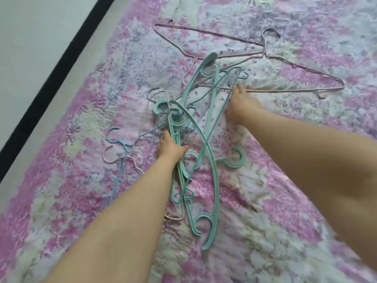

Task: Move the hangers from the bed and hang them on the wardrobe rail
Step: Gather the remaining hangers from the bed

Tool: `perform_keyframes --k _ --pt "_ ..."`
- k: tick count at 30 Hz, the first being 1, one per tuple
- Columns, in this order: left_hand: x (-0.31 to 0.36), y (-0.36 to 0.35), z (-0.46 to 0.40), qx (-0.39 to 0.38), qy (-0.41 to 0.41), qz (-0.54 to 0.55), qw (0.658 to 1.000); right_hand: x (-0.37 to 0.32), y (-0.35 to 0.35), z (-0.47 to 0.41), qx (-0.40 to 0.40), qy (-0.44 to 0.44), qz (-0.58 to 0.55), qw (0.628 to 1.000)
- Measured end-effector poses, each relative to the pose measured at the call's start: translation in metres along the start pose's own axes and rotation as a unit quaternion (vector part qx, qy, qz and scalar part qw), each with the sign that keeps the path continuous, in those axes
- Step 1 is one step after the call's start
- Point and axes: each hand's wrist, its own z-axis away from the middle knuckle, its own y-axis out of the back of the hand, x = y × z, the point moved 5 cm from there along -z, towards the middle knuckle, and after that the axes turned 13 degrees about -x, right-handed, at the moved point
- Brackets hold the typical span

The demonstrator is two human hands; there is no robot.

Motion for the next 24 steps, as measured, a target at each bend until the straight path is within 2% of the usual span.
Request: perform_keyframes --k 4,8,11,15,19,21,24 --pt "-0.009 0.011 -0.020 -0.002 0.030 0.004 1.000 -0.019 0.026 -0.022 0.085 0.009 0.068 0.994" --pt "-0.020 0.007 -0.036 -0.037 0.030 0.101 0.994 -0.033 0.036 -0.052 0.058 0.023 0.064 0.996" --pt "-0.024 0.005 -0.044 -0.042 0.028 0.113 0.992 -0.039 0.047 -0.074 0.051 0.025 0.057 0.997" --pt "-0.023 0.003 -0.046 -0.036 0.032 0.058 0.997 -0.037 0.057 -0.089 -0.020 0.010 0.130 0.991" --pt "-0.023 0.003 -0.046 -0.018 0.035 0.047 0.998 -0.036 0.052 -0.080 0.067 -0.043 0.280 0.957" --pt "-0.022 0.004 -0.045 -0.018 0.030 0.047 0.998 -0.026 0.047 -0.071 0.069 -0.066 0.259 0.961" --pt "-0.021 0.005 -0.043 -0.023 0.022 0.055 0.998 -0.008 0.037 -0.054 0.038 -0.059 0.148 0.987"
